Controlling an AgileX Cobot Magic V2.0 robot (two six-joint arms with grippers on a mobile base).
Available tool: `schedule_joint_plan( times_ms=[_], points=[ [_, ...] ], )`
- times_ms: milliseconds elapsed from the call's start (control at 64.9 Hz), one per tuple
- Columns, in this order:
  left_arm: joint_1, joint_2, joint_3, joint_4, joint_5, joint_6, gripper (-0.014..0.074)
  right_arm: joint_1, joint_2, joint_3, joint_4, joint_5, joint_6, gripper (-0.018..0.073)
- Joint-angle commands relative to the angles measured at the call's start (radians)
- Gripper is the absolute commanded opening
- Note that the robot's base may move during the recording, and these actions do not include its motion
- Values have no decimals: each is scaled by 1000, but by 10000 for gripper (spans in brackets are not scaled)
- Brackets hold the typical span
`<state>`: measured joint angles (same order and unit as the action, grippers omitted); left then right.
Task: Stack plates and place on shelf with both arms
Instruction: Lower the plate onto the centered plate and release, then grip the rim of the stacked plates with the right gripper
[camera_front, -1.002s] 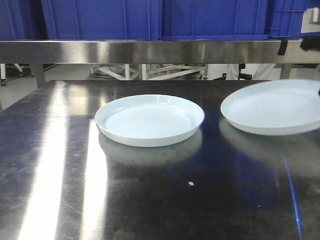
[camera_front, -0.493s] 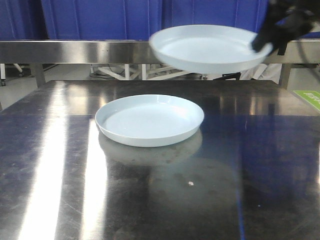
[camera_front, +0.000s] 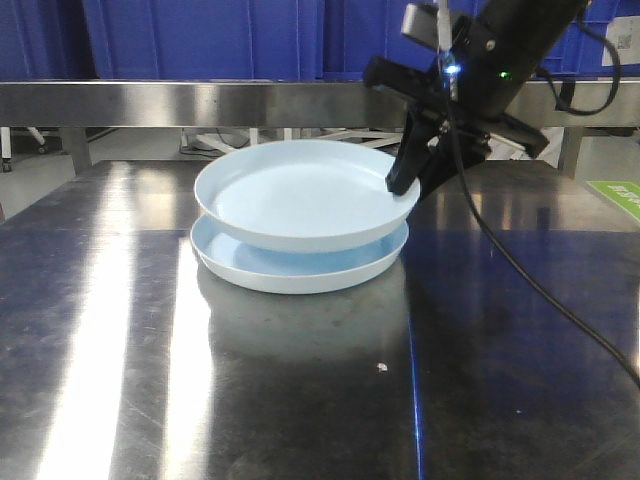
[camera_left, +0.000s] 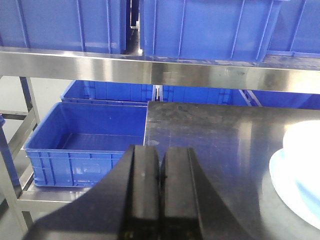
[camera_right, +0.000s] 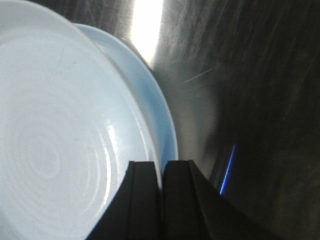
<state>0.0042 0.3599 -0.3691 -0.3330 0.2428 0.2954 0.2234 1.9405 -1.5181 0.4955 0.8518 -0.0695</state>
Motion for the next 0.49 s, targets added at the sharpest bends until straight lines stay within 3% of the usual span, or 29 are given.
schedule_joint_plan(
  times_ms=[0,200,478],
  points=[
    [2,3,-30,-15,-78,-4,82,6,-40,-29,13,-40,11,137],
    [2,3,-30,-15,-78,-4,82,6,-39,-29,-30,-39,11,327],
    [2,3,-30,-15,-78,-4,82,26,-27,-29,-30,-36,11,351]
  ],
)
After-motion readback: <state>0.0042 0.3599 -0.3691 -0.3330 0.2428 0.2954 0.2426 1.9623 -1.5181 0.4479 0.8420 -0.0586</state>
